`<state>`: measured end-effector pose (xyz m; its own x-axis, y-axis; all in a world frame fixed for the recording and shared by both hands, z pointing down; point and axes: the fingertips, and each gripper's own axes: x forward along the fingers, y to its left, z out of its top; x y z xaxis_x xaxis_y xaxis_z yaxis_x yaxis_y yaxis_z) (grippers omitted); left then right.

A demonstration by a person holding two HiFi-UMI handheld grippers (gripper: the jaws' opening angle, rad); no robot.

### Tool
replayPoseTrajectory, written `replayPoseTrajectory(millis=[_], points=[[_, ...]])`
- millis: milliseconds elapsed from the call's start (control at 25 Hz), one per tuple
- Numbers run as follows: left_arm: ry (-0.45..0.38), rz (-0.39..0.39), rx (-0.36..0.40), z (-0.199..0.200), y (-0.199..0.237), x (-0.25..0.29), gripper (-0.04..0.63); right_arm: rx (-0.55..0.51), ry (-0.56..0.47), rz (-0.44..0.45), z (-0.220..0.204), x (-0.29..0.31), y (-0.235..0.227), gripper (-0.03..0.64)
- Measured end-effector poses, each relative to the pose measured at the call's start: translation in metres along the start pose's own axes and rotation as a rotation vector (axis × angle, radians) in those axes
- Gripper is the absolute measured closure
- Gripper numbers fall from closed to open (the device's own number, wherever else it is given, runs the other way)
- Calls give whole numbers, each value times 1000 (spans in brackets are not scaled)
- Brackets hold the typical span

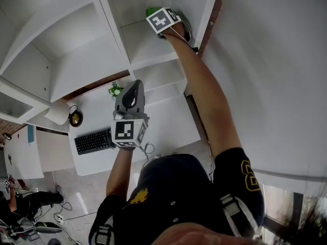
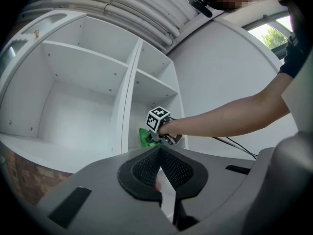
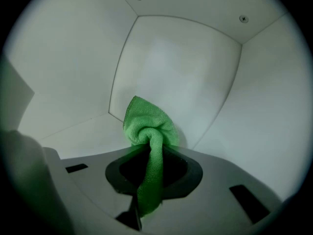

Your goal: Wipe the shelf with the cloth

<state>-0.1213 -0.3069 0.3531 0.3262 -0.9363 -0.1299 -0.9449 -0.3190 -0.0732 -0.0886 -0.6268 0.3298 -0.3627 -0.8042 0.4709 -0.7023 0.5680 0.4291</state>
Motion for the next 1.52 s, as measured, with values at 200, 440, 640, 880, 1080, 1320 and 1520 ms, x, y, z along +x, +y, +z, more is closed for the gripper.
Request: replayPoseTrajectory(millis=[200, 440, 640, 880, 1080, 1320, 1520], points=[[-12, -17, 3, 4, -13, 0, 578, -30, -92, 51, 25, -27, 19, 568], [-13, -19, 4, 6, -22, -6, 578, -96, -180, 131, 58, -50, 62, 568], [-14, 12, 10, 7, -15, -15, 577, -131, -197, 238, 70, -57, 109, 568], [-12, 28, 8, 7, -11, -22, 578, -64, -126, 313, 50, -40, 131, 568], [-6, 27, 6, 5, -13, -22, 577, -68, -74, 316, 35, -34, 133, 568], [-2, 27, 5, 3, -13, -21, 578, -74, -90, 345, 32, -29, 141, 568], [-1, 27, 6, 3, -14, -20, 578, -69, -76, 352, 30, -28, 140, 568]])
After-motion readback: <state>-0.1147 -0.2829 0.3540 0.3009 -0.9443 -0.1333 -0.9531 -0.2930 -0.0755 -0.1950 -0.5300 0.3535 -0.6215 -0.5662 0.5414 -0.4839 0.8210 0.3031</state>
